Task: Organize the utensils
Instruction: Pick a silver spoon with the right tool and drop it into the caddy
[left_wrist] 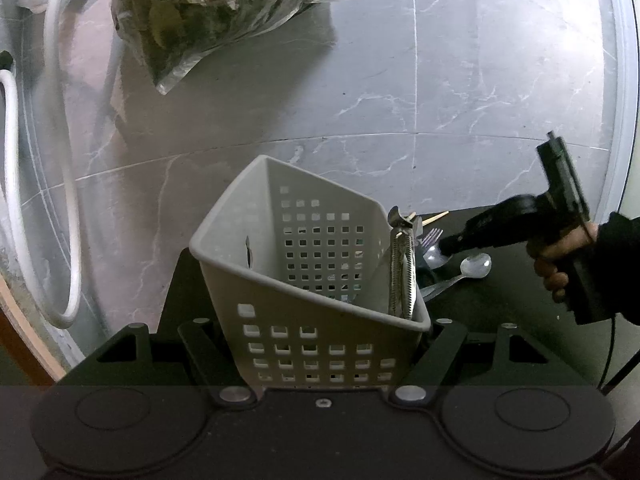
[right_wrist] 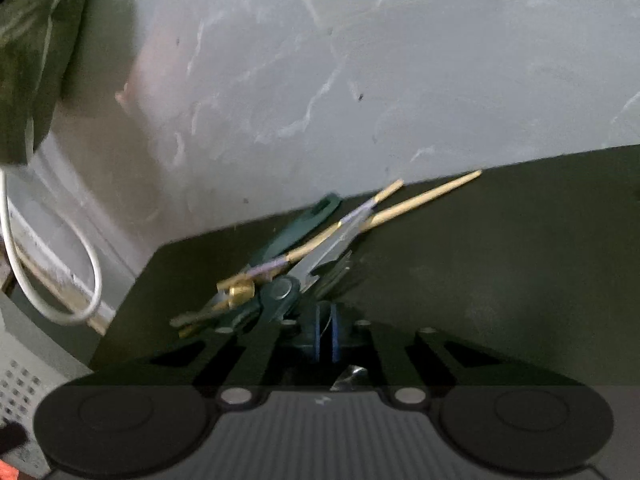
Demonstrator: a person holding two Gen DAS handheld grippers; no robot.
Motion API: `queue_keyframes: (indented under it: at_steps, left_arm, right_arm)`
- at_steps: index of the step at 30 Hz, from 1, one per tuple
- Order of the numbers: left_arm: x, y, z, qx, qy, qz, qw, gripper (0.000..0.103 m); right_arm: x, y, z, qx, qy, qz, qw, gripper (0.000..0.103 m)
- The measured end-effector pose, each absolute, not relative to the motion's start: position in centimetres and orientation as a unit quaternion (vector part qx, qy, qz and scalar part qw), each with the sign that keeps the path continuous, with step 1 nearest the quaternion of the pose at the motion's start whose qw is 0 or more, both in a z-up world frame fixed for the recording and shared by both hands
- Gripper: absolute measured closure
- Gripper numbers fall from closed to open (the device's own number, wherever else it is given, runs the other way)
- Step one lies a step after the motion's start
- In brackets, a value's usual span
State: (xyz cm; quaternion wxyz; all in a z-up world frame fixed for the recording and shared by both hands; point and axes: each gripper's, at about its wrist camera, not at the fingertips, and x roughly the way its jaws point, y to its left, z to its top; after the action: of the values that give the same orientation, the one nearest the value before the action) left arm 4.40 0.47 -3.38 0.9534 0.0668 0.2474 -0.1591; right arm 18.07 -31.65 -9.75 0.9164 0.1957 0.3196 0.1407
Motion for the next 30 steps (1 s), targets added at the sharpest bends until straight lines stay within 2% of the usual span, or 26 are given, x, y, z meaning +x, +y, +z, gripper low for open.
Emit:
queue_keyframes:
  at_steps: [10, 23, 30]
  left_arm:
    - [4.7, 0.5, -3.7, 0.067, 0.242, -0.166, 0.954, 0.027]
    - [4.6, 0.6, -3.9, 0.069, 0.238, -0.175, 0.953, 0.027]
    - [4.6, 0.6, -4.0, 0.068, 0.236, -0.177, 0.953, 0.027]
  right_arm:
    - [16.2, -32.3, -4.9, 0.154, 0.264, 0.109, 0.946, 0.102]
    - [14.5, -31.8, -1.1, 0.187, 0.228, 0.13, 0.947, 0.103]
    - [13.0, -30.3, 2.2, 0.153, 0.193, 0.144, 0.958, 0.102]
